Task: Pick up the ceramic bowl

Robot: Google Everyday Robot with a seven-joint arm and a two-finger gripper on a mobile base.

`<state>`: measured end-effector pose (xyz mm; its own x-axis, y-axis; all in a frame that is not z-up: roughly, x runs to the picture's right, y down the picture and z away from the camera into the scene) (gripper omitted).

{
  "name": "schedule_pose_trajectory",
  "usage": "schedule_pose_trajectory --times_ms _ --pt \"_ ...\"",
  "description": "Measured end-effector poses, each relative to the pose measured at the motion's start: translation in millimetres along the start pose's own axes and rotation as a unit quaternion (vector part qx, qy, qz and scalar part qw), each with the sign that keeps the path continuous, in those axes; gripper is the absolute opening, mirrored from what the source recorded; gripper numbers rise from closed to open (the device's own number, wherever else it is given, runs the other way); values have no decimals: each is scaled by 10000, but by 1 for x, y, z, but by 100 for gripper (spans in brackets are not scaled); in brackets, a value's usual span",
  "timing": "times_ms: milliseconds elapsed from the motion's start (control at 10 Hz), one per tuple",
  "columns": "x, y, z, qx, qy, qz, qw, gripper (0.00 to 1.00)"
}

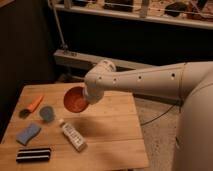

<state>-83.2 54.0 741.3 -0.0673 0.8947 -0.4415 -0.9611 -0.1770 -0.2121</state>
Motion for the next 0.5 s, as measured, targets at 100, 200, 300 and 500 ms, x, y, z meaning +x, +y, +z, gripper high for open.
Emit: schedule_pose_trajectory --times_ms 100,200,300,500 --pt "0 -1 0 2 0 6 10000 0" --pt "0 0 0 -1 2 -2 10000 0" --pt "1 1 2 -2 14 -5 10000 0" --pt "1 1 1 -2 14 -5 10000 0"
